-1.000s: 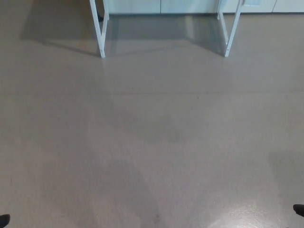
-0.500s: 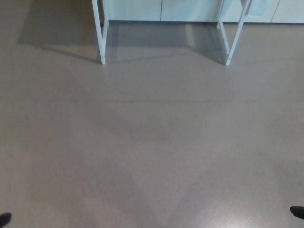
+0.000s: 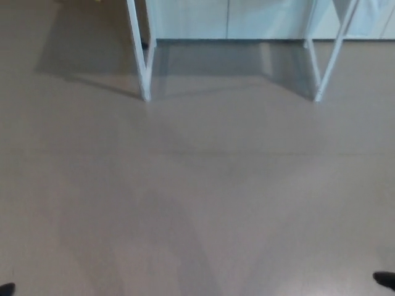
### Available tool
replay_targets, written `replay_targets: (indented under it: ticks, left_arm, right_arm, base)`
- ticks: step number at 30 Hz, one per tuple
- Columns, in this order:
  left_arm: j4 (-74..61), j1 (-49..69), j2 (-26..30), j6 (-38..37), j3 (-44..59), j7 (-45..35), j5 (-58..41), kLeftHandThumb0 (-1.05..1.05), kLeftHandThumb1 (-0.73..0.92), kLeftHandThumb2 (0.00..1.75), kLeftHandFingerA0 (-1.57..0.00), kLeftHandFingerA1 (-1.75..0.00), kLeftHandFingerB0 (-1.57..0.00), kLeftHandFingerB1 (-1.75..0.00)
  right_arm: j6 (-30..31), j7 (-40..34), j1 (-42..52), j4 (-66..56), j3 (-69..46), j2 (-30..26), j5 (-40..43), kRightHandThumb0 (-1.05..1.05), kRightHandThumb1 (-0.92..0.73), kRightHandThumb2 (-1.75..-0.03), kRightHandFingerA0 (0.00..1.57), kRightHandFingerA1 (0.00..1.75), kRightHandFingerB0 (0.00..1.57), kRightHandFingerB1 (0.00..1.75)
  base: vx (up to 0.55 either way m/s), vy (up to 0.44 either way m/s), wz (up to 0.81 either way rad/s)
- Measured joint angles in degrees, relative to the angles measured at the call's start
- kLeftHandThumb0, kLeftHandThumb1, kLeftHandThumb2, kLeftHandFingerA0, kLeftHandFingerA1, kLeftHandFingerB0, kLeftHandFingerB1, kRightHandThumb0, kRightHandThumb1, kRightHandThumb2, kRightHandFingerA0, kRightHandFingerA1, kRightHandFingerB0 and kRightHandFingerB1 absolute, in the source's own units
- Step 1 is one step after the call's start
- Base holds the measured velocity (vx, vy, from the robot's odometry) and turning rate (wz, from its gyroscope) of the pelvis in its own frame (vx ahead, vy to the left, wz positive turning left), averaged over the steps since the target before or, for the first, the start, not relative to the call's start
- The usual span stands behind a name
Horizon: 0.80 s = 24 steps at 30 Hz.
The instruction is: The robot walk towards a table in front and uses its left hand to pick up the pot from the base and places it on the table
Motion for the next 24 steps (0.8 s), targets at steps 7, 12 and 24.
replay_targets:
  ticks: [7,12,24]
  left_arm:
    - [0.1,1.2,0.0,-0.2,-0.1,0.2,0.1,-0.25,0.55,0.57,-0.41,-0.34,-0.29,-0.31]
    - [0.4,2.0,0.0,-0.8,-0.2,0.3,0.2,-0.27,0.56,0.58,-0.41,-0.35,-0.29,-0.31]
    - [3.1,1.9,1.8,-3.5,-1.5,1.4,1.1,-0.35,0.46,0.64,-0.4,-0.4,-0.31,-0.38]
  right_arm:
    - [-0.3,-0.3,0.1,-0.1,1.2,-0.4,-0.7,-0.66,-0.37,-0.75,0.7,0.53,0.44,0.45]
    - [-0.3,-0.3,0.5,0.3,1.6,-0.4,-0.9,-0.7,-0.39,-0.74,0.75,0.53,0.48,0.45]
    - [-0.9,0.1,0.5,0.7,1.8,0.2,-0.9,-0.65,-0.4,-0.75,0.76,0.56,0.47,0.47]
  base:
    - [0.26,-0.057,-0.04]
    - [0.3,0.122,-0.2]
    - [0.28,0.048,0.0]
